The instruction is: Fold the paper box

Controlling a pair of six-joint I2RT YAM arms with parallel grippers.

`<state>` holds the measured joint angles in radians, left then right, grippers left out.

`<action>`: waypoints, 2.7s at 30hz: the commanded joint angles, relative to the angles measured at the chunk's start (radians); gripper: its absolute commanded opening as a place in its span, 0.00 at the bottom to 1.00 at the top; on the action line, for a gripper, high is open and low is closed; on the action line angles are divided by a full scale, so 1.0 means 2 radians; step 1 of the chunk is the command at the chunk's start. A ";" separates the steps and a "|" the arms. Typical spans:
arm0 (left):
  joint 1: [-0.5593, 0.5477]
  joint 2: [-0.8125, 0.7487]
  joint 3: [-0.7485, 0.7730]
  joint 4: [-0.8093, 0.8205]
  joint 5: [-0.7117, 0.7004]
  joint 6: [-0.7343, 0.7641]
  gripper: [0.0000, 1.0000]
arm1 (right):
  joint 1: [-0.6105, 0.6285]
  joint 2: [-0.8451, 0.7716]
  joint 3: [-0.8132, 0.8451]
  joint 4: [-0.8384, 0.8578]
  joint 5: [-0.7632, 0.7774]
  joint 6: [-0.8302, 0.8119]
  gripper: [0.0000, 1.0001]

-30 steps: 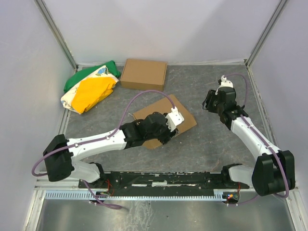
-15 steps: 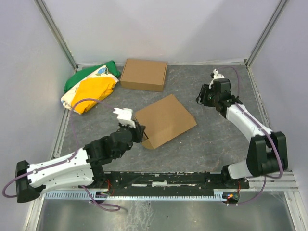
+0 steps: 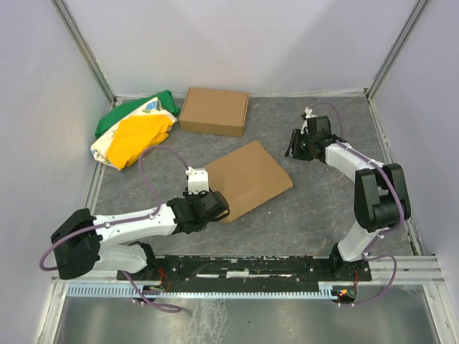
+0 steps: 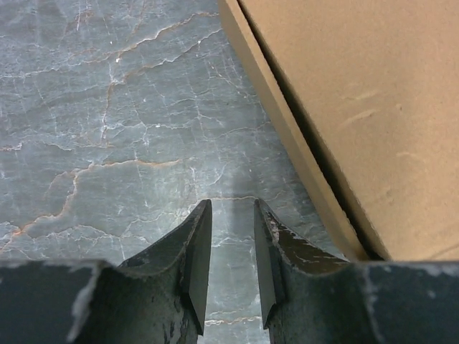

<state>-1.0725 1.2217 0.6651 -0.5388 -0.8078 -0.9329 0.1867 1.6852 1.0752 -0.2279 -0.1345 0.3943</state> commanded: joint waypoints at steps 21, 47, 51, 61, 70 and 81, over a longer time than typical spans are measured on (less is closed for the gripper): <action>0.167 0.158 0.179 0.121 0.103 0.219 0.40 | 0.029 -0.069 -0.103 0.064 -0.087 0.011 0.43; 0.250 0.032 0.156 0.211 0.137 0.328 0.86 | 0.041 -0.168 -0.135 0.054 -0.029 0.065 0.46; 0.268 -0.038 0.050 0.316 0.159 0.326 0.93 | 0.031 -0.161 -0.133 0.073 -0.122 0.101 1.00; 0.284 0.022 0.117 0.214 0.167 0.282 0.86 | 0.043 -0.247 -0.193 0.110 -0.107 0.127 0.79; 0.284 -0.026 0.100 0.225 0.170 0.258 0.85 | 0.161 -0.325 -0.208 -0.009 -0.147 0.113 0.17; 0.284 -0.101 0.066 0.221 0.191 0.235 0.85 | 0.268 -0.207 -0.222 0.007 -0.043 0.113 0.07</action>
<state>-0.5060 1.1027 0.8238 -0.1326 -0.4240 -0.4236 0.7151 1.2221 0.6193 -0.2611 -0.3260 0.6044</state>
